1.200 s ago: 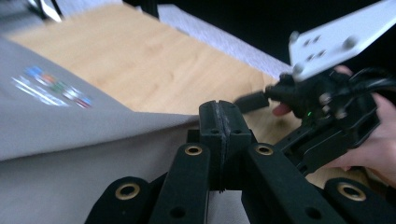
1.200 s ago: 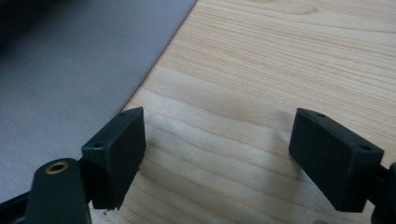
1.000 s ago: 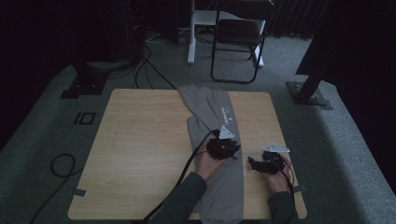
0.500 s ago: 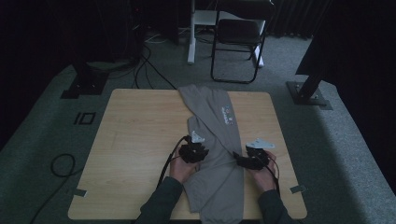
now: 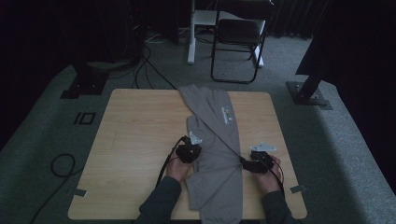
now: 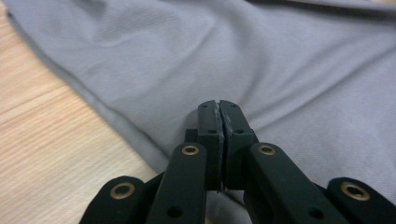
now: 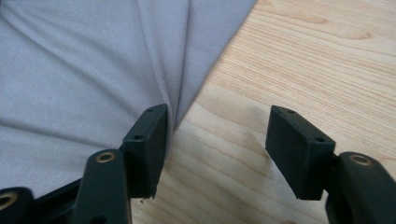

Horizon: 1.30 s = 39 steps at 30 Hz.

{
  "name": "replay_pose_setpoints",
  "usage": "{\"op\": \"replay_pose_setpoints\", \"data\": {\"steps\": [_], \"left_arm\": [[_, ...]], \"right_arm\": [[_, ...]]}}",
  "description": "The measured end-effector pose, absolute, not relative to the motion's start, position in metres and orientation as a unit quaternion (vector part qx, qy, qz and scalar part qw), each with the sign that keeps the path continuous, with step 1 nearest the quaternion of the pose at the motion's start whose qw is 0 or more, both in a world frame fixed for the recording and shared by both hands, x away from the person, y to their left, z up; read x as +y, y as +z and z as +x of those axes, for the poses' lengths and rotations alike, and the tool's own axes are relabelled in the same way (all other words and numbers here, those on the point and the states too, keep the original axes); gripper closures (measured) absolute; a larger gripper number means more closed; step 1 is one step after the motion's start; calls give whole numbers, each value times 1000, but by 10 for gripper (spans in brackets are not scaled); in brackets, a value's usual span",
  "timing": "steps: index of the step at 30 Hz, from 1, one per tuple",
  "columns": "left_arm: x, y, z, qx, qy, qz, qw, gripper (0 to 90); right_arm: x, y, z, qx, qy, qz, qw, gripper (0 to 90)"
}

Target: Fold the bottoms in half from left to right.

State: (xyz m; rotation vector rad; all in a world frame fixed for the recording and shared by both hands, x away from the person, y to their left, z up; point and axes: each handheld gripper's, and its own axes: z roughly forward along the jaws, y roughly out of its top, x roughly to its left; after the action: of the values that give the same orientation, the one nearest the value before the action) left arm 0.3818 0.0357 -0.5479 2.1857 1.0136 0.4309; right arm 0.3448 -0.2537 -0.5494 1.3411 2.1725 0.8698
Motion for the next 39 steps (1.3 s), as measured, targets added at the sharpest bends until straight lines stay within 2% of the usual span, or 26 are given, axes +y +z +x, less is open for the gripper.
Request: {"op": "replay_pose_setpoints", "data": {"steps": [10, 19, 21, 23, 25, 28, 30, 33, 39], "left_arm": [[52, -549, 395, 422, 183, 822, 337, 890], [72, -549, 412, 452, 200, 805, 328, 887], [76, -549, 415, 463, 196, 799, 331, 869], [80, -548, 415, 471, 186, 794, 335, 815], [85, -545, 411, 472, 172, 794, 343, 788], [94, -538, 397, 457, 180, 798, 348, 767], [98, -538, 394, 456, 182, 799, 347, 754], [108, -537, 385, 460, 186, 795, 349, 743], [125, -537, 365, 470, 185, 782, 365, 729]], "right_arm": [[-236, -551, 355, 794, 318, 468, 222, 417], [-214, -551, 389, 797, 319, 460, 227, 417], [-207, -550, 399, 799, 313, 459, 231, 417], [-202, -548, 405, 802, 303, 459, 232, 424], [-200, -544, 403, 803, 307, 456, 229, 458], [-196, -530, 390, 797, 337, 442, 237, 509], [-192, -520, 382, 793, 360, 433, 234, 510], [-184, -512, 376, 796, 383, 422, 204, 512], [-153, -521, 366, 825, 388, 375, 166, 491]]}}
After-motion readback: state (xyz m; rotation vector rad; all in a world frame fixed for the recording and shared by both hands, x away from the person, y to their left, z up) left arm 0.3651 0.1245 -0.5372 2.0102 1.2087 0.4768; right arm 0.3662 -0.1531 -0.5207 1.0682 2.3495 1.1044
